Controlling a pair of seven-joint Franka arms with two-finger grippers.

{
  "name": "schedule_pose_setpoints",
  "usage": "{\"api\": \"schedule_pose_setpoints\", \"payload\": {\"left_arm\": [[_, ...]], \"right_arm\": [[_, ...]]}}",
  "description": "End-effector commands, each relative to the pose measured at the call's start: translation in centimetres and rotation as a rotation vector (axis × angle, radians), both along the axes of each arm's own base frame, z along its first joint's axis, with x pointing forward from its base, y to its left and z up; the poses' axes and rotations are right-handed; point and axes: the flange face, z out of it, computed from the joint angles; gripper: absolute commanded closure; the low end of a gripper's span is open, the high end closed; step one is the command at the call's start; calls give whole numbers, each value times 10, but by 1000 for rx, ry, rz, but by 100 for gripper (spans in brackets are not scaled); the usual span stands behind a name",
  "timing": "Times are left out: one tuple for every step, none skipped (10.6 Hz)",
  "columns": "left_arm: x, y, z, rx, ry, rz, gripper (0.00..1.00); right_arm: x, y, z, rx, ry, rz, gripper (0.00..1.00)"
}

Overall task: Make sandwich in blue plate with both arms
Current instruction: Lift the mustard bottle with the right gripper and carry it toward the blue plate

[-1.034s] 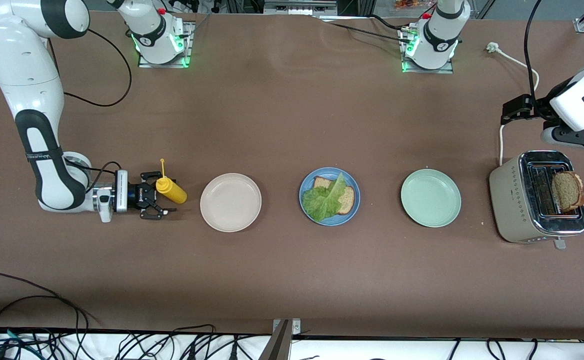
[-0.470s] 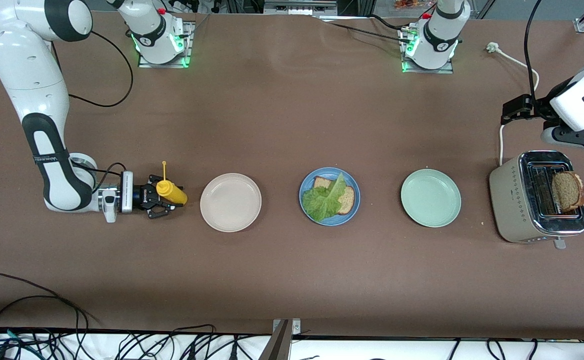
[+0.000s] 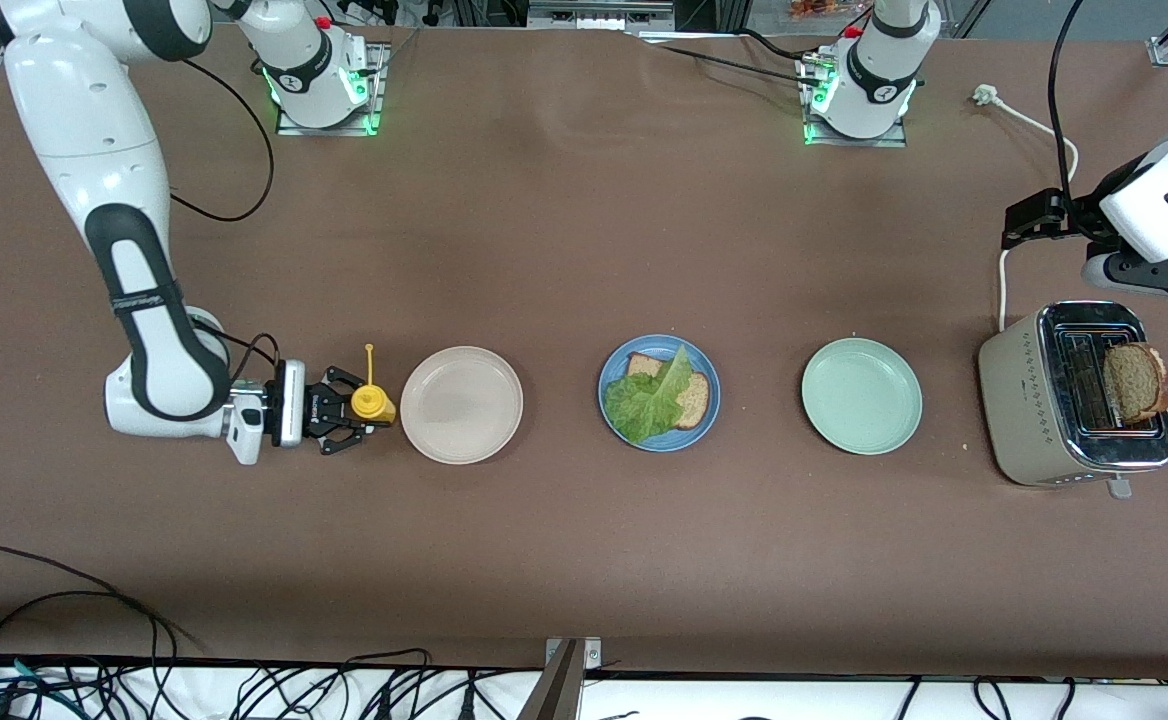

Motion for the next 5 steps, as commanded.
{"api": "schedule_pose_setpoints", "payload": {"left_arm": [[0, -1, 6, 5, 3, -4, 0], [0, 0, 7, 6, 2, -2, 0], [0, 2, 7, 5, 2, -1, 0], [0, 2, 6, 7, 3, -1, 0], [0, 0, 7, 7, 2, -2, 0]], "right_arm": [[7, 30, 61, -208, 95, -43, 100], [9, 46, 72, -255, 101, -72, 100], [10, 64, 92, -342, 111, -97, 100], [6, 92, 112, -438, 137, -116, 100], [0, 117, 125, -552, 154, -147, 100]]}}
